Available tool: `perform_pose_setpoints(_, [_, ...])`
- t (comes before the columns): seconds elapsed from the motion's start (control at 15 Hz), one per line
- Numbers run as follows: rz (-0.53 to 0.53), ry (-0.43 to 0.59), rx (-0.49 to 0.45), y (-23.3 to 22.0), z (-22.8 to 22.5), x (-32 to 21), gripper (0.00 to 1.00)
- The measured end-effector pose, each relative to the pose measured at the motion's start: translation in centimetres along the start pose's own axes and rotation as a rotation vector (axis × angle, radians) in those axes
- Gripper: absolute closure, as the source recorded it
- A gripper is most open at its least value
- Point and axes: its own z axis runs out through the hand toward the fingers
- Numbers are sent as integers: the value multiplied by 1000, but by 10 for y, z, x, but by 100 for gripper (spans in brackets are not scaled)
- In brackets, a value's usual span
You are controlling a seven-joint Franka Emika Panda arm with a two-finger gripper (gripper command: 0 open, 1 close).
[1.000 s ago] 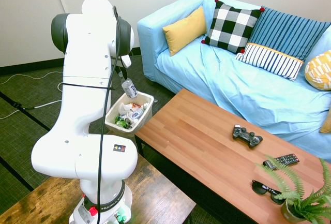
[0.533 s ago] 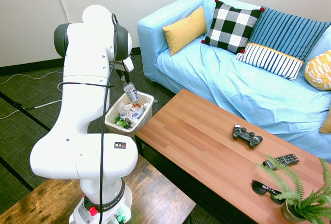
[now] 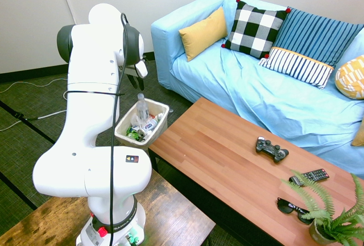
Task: Throw the bottle in the trash bin
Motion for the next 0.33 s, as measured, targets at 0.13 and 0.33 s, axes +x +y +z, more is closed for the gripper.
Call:
perform_pose_setpoints(0.13, [2, 2, 2, 4, -1, 3, 0])
perform_pose_setpoints(0.33, [8, -3, 10, 13, -2, 7, 0])
